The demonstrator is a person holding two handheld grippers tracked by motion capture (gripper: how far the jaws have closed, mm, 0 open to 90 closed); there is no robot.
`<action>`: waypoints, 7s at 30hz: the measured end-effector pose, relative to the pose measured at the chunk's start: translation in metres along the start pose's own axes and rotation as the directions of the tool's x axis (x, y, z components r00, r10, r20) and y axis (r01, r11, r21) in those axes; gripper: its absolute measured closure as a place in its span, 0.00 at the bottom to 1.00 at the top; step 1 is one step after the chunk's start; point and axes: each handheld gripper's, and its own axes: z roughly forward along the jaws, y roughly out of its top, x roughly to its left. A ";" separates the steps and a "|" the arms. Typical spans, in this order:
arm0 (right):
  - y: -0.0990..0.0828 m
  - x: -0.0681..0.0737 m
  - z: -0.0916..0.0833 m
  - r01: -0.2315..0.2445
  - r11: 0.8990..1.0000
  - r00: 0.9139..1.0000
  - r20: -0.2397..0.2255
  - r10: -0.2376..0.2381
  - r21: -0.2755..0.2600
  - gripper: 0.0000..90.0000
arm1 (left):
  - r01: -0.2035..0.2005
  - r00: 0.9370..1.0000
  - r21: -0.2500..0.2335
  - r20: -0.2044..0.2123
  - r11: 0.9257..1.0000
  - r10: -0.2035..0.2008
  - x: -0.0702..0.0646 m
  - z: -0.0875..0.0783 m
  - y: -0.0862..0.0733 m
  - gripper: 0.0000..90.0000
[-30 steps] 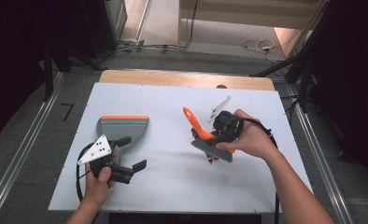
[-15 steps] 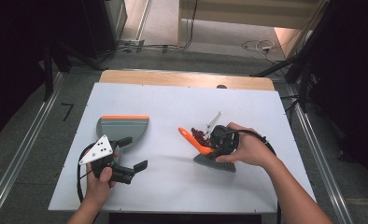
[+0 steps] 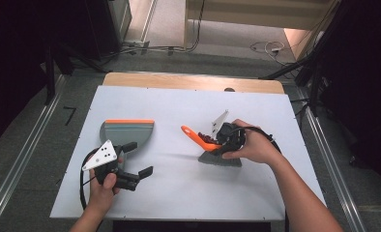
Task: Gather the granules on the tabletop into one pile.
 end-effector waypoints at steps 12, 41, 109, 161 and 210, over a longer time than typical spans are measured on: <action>0.005 -0.017 0.004 -0.012 1.000 1.000 -0.004 0.012 -0.016 0.75 | -0.002 1.000 0.001 0.001 1.000 0.002 0.000 0.000 0.000 0.00; 0.015 -0.040 0.009 -0.053 0.997 0.998 0.033 0.054 -0.049 0.75 | -0.003 1.000 0.002 0.001 1.000 0.003 0.000 0.000 0.000 0.00; 0.045 -0.044 0.015 0.180 0.983 0.949 0.259 -0.181 0.025 0.76 | -0.010 1.000 0.012 0.009 1.000 0.010 0.000 0.001 -0.001 0.00; 0.040 -0.023 0.019 -0.641 0.764 0.639 0.498 0.587 -0.079 0.76 | -0.020 1.000 0.011 0.011 1.000 0.020 -0.001 0.003 0.001 0.00; -0.102 0.023 -0.065 -0.639 0.644 0.650 0.153 0.745 -0.421 0.76 | -0.010 1.000 0.009 -0.016 1.000 0.010 0.002 0.002 0.000 0.00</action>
